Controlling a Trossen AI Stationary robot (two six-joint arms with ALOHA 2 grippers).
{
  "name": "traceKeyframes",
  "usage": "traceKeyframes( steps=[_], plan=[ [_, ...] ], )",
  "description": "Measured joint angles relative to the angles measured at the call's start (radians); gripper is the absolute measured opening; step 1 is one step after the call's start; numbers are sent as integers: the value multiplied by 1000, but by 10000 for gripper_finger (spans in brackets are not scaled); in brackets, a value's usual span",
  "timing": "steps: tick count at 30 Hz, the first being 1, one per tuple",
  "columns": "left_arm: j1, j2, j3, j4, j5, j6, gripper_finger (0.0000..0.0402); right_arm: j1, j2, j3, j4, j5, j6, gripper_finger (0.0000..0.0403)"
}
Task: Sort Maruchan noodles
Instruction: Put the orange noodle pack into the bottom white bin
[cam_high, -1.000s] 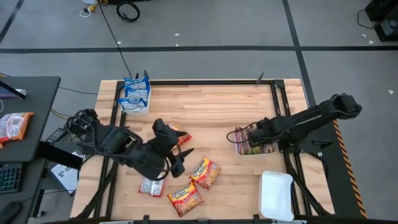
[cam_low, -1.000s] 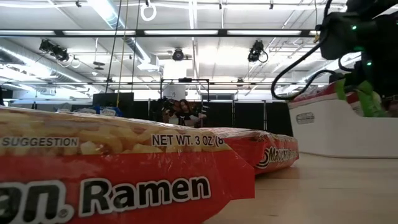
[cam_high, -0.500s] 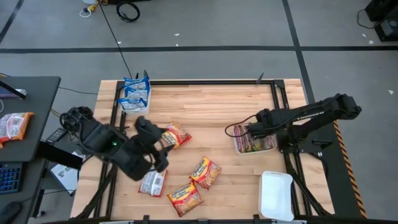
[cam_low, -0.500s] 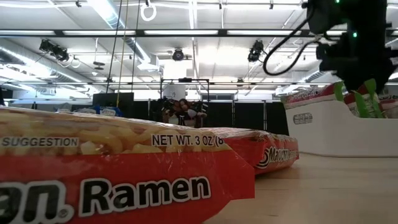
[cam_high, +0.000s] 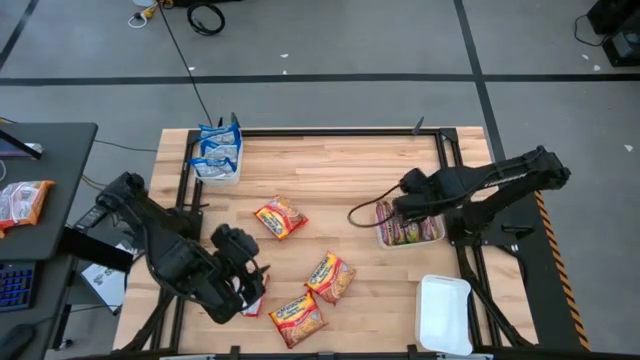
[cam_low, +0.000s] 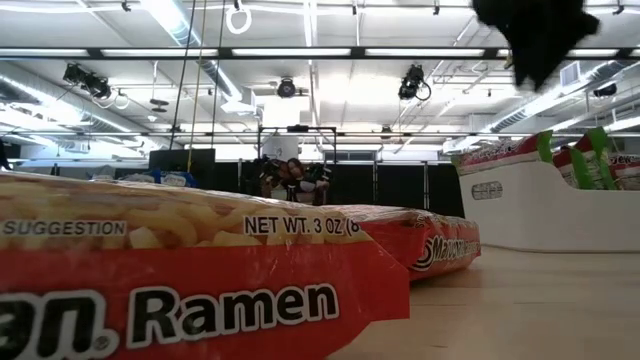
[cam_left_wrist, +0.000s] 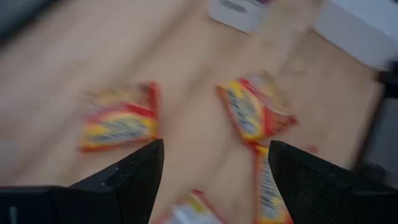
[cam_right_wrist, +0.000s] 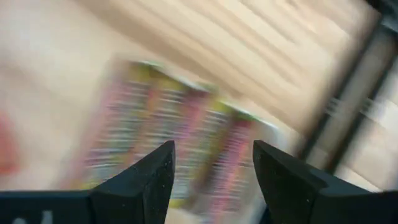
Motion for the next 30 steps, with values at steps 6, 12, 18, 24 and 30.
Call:
traceKeyframes(
  steps=[6, 12, 18, 24, 30],
  plan=[
    [6, -97, -301, 388, 80, 51, 290, 133, 190, 241, 323, -25, -127, 212],
    [37, -159, -443, 532, 113, 53, 290, 191, 517, 409, 568, -131, -220, 211],
    [-32, -267, -432, 536, 66, 132, 290, 231, 764, 538, 562, -148, -232, 211],
    [-127, -445, -431, 532, -68, 273, 290, 247, 883, 569, 570, -111, -228, 211],
    [-157, -591, -430, 546, -128, 446, 290, 244, 939, 570, 530, -102, -228, 211]
  ],
)
